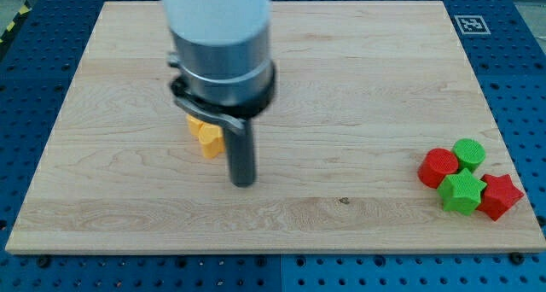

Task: Point at the red star

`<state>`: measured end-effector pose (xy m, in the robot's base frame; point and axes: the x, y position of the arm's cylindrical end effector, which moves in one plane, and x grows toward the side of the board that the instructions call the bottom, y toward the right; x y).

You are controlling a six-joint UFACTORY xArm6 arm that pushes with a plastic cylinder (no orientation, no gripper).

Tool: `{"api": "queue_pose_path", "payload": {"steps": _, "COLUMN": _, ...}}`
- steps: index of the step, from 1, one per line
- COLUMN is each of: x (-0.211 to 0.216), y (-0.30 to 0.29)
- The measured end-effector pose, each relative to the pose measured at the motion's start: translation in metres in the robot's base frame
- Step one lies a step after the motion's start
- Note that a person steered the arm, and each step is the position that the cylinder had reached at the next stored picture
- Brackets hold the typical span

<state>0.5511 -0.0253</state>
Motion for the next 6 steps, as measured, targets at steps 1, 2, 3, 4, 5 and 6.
{"api": "queue_pose_path", "payload": {"steps": 1, "x": 0.012, "y": 0.073}}
{"api": "queue_pose_path", "payload": {"steps": 2, "x": 0.022, "y": 0.157}}
{"api": "queue_pose_path", "payload": {"steps": 3, "x": 0.039, "y": 0.166}}
{"api": "queue_pose_path", "payload": {"steps": 4, "x": 0.064, "y": 0.190}}
{"api": "queue_pose_path", "payload": {"steps": 5, "x": 0.067, "y": 0.232}}
{"api": "queue_pose_path", "payload": {"steps": 6, "x": 0.067, "y": 0.312}}
